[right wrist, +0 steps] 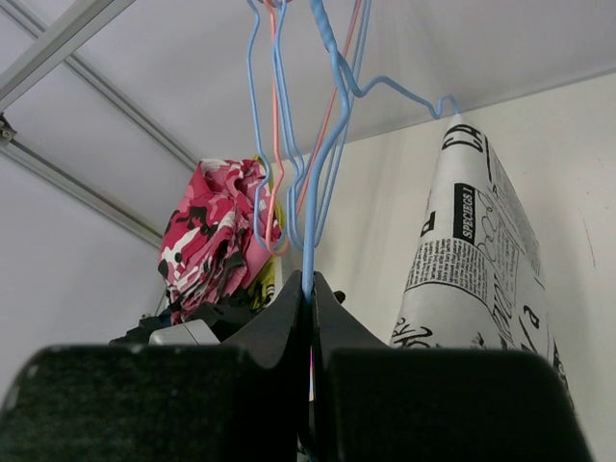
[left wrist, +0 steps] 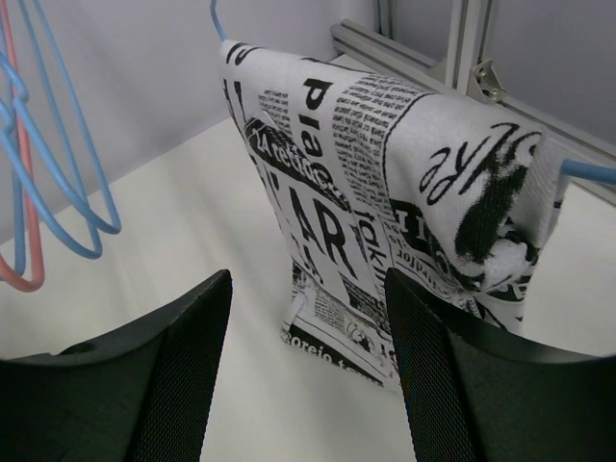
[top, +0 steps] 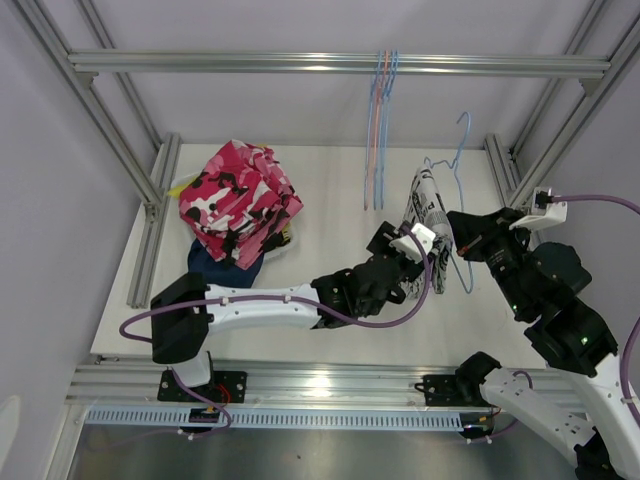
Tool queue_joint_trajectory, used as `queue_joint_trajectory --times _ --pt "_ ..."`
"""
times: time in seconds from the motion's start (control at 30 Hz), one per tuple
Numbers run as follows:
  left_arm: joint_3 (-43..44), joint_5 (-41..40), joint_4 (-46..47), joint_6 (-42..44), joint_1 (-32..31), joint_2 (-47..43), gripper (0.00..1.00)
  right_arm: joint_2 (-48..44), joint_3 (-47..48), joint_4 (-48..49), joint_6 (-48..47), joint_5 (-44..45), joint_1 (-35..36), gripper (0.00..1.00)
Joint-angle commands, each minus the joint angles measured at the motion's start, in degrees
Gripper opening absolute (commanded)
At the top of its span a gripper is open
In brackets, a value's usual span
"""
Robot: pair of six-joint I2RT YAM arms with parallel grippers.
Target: Remove the trousers from the hanger
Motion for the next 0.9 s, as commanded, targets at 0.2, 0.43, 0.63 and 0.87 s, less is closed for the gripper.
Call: queue_joint_trajectory --times 0.2,0.43,0.63,0.87 --pt "-1.3 4.9 3.9 -4.1 -3.4 -2.1 0.69 -1.2 1.1 9.2 0.0 0.0 0.3 0.00" --pt "1.6 4.1 1.3 -4.7 -3.2 1.5 0.69 -1.4 0.9 9.5 0.7 -1.1 0.3 0.00" --pt "3.1 3.4 0.3 -5.7 -1.8 3.7 0.68 -2.3 0.7 9.2 1.1 -1.5 0.3 0.00" --pt "2.1 4.3 2.6 -6.6 2.3 4.4 0.65 -3.8 0.1 9.1 2.0 -2.5 0.3 0.00"
